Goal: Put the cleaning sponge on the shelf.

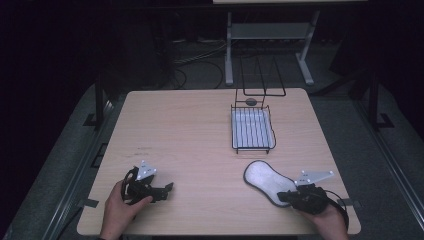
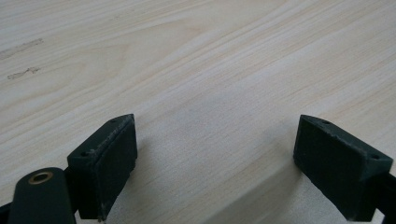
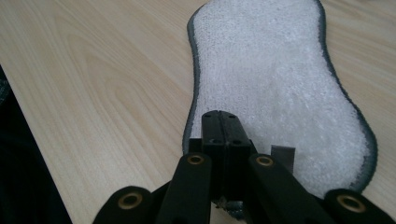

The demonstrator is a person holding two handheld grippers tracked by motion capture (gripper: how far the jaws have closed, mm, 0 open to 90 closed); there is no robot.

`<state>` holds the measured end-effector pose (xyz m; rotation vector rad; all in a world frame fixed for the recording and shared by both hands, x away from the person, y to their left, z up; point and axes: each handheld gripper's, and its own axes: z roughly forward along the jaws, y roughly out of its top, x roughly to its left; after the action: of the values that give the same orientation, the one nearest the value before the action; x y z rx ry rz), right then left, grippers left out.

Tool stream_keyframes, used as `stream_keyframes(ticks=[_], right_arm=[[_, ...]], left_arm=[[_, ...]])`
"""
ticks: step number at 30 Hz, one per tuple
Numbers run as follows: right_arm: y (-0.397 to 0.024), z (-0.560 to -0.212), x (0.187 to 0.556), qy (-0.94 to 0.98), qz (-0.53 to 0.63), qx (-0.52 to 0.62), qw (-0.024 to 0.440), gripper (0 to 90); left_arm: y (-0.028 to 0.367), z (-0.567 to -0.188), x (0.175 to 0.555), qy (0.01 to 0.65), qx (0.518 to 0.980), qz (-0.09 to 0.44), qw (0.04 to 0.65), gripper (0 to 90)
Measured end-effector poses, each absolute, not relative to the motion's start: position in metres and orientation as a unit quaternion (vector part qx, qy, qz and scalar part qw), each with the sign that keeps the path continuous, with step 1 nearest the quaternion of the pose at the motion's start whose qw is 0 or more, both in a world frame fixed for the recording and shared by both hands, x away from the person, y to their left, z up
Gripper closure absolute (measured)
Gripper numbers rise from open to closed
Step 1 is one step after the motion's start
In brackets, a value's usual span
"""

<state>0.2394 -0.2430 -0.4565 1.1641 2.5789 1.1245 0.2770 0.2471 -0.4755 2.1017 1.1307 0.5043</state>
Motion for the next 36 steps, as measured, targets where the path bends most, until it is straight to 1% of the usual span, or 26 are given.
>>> stream_keyframes(ticks=[5,9,13,14,17,18,19,20,21,23,26,27,30,36], right_arm=[[-0.244,-0.453,0.239,0.849,0.372,0.371,0.05,89.5],[-0.248,-0.444,0.24,0.839,0.393,0.374,0.053,85.6],[-0.248,-0.439,0.245,0.835,0.4,0.372,0.059,77.7],[-0.248,-0.439,0.245,0.835,0.4,0.372,0.059,77.7],[-0.249,-0.434,0.25,0.83,0.403,0.38,0.069,65.9],[-0.251,-0.432,0.253,0.828,0.404,0.382,0.069,56.8],[-0.251,-0.432,0.255,0.826,0.405,0.386,0.072,51.7],[-0.251,-0.432,0.255,0.826,0.405,0.386,0.072,51.7],[-0.251,-0.432,0.26,0.824,0.403,0.391,0.072,41.1],[-0.249,-0.432,0.264,0.823,0.395,0.399,0.081,30.6],[-0.246,-0.433,0.27,0.827,0.38,0.406,0.08,17.1],[-0.245,-0.434,0.272,0.829,0.375,0.406,0.087,14.7],[-0.241,-0.434,0.279,0.828,0.374,0.406,0.094,11.9],[-0.231,-0.437,0.292,0.836,0.369,0.395,0.094,10.7]], left_arm=[[0.247,-0.475,0.277,0.435,0.809,0.194,0.344,12.8],[0.247,-0.475,0.277,0.435,0.809,0.194,0.344,12.8],[0.247,-0.475,0.277,0.435,0.809,0.194,0.344,12.8],[0.247,-0.475,0.277,0.435,0.809,0.194,0.344,12.8],[0.247,-0.475,0.277,0.435,0.809,0.194,0.344,12.8],[0.247,-0.475,0.277,0.435,0.809,0.194,0.344,12.8],[0.247,-0.475,0.277,0.435,0.809,0.194,0.344,12.8],[0.247,-0.475,0.277,0.435,0.809,0.194,0.344,12.8],[0.247,-0.475,0.277,0.435,0.809,0.194,0.344,12.8],[0.247,-0.475,0.277,0.435,0.809,0.194,0.344,12.8],[0.247,-0.475,0.277,0.435,0.809,0.194,0.344,12.8],[0.247,-0.475,0.277,0.435,0.809,0.194,0.344,12.8],[0.247,-0.475,0.277,0.435,0.809,0.194,0.344,12.8],[0.247,-0.475,0.277,0.435,0.809,0.194,0.344,12.7]])
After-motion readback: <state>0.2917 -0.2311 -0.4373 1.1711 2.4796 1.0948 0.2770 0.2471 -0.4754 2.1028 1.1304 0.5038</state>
